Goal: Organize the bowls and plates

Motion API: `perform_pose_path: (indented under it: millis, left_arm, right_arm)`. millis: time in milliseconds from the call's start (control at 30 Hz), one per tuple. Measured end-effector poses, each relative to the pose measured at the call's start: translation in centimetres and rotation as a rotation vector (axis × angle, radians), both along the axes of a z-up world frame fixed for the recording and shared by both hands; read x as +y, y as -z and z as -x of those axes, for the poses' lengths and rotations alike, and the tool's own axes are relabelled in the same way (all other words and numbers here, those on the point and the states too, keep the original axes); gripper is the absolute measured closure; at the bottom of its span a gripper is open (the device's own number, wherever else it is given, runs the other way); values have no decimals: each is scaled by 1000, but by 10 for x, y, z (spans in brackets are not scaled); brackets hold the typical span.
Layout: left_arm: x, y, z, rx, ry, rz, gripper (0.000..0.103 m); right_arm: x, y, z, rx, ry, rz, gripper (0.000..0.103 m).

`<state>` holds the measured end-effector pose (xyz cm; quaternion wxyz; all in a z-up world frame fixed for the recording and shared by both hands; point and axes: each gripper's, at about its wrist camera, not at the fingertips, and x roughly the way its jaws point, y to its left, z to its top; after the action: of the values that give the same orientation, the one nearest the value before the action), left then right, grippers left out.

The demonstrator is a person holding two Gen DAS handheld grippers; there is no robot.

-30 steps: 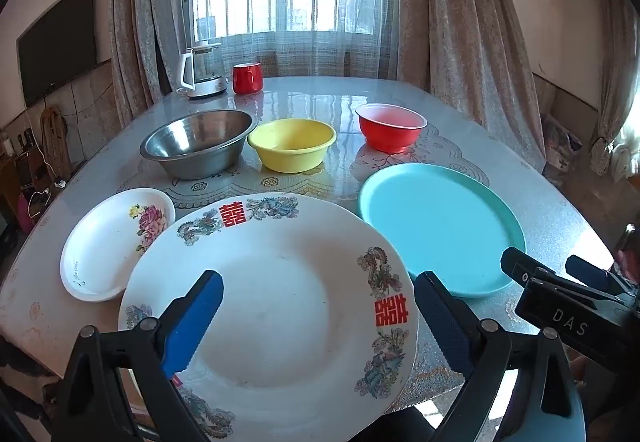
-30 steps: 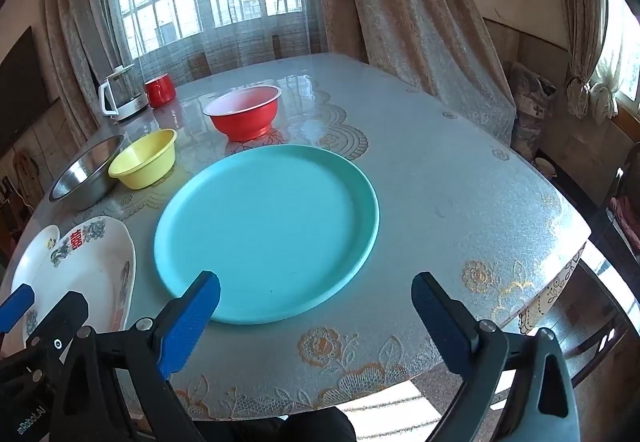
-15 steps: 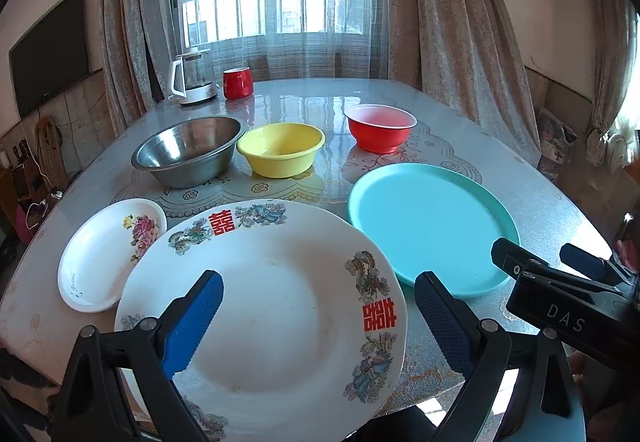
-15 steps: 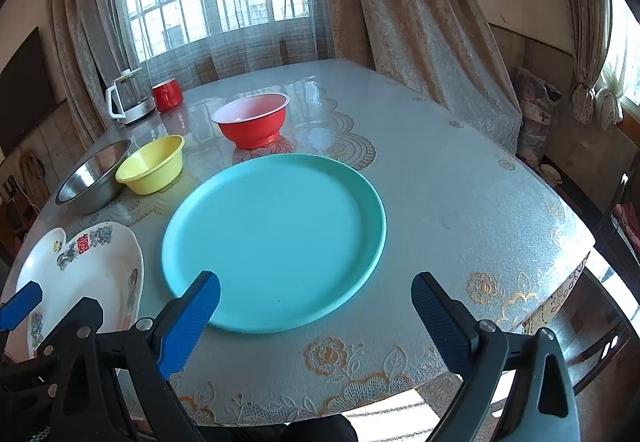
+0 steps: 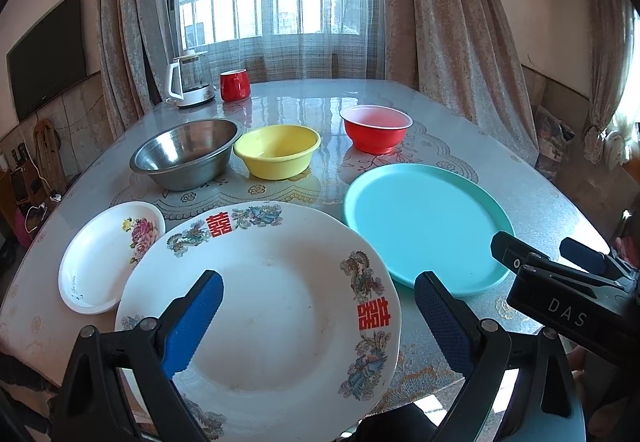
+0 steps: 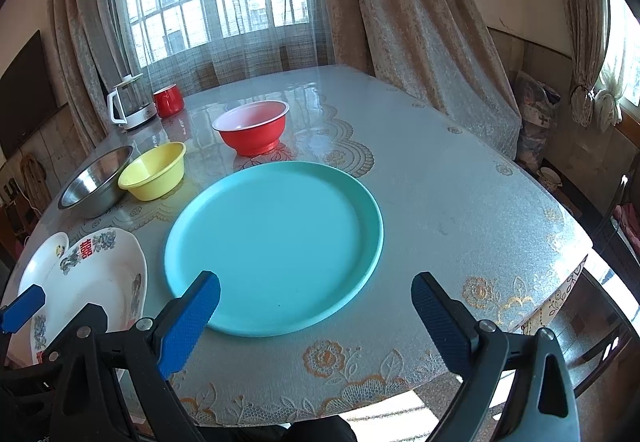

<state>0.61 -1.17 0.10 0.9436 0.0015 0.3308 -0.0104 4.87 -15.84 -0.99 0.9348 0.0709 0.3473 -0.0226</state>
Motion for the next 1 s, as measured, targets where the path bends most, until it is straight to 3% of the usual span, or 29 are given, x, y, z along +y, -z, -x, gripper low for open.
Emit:
perform_pose_path:
  millis: [1000]
  left_arm:
    - [-11,-2,-5,6,35,-17,6]
  right_arm:
    - [-10,3,-3,0,14,-24,4]
